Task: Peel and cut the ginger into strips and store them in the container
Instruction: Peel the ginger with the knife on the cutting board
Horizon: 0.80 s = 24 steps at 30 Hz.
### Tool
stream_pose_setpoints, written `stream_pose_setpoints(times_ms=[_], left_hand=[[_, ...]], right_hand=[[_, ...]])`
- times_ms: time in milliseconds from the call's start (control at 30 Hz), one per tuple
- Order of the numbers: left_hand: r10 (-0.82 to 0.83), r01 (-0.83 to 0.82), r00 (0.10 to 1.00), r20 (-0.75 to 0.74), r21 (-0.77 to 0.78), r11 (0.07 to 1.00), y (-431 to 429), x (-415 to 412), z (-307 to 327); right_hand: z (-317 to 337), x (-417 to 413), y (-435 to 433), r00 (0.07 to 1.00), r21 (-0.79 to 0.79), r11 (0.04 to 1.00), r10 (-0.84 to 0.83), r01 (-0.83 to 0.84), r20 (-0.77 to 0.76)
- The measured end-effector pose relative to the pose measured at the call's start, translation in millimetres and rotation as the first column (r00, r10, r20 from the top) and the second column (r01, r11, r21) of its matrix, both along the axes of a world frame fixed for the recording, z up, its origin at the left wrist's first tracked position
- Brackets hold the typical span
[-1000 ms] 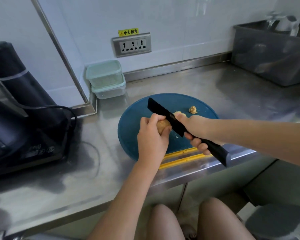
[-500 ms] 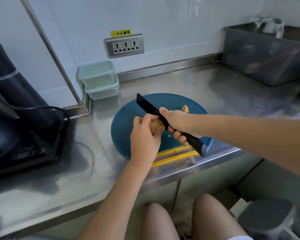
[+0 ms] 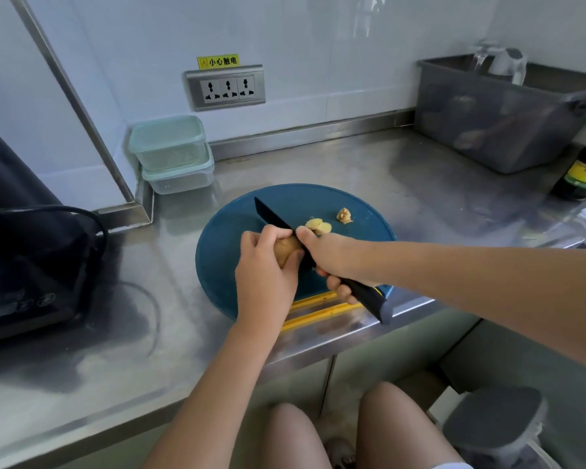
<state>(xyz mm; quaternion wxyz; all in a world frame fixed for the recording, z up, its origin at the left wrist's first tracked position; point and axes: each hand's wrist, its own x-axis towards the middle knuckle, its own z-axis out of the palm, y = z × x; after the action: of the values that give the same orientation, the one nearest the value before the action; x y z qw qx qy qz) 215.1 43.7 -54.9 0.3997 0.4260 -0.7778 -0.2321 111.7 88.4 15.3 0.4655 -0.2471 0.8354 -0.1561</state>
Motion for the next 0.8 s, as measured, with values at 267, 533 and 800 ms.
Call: stream_pose_setpoints(times_ms=[267,533,800], left_hand=[[-0.013,0.016,0.997,-0.081,0.043,0.999,1.1,4.0,-4.9],[-0.021,0.029,0.994,-0.108,0.078,0.997,2.6,6.5,-4.0],[-0.009,0.02,0.993,-0.116,0.09,0.996,2.1,7.0,-2.9]], right_hand=[[-0.8,-16.4,-34.6,0.981,-0.12,0.989,0.1,-0.081,0.164],[20.9,-57.6,-29.1,0.949,-0.205,0.953,0.26,-0.223,0.18],[35.2,-59.3,-11.9,0.939,-0.38,0.894,0.31,-0.235,0.147]])
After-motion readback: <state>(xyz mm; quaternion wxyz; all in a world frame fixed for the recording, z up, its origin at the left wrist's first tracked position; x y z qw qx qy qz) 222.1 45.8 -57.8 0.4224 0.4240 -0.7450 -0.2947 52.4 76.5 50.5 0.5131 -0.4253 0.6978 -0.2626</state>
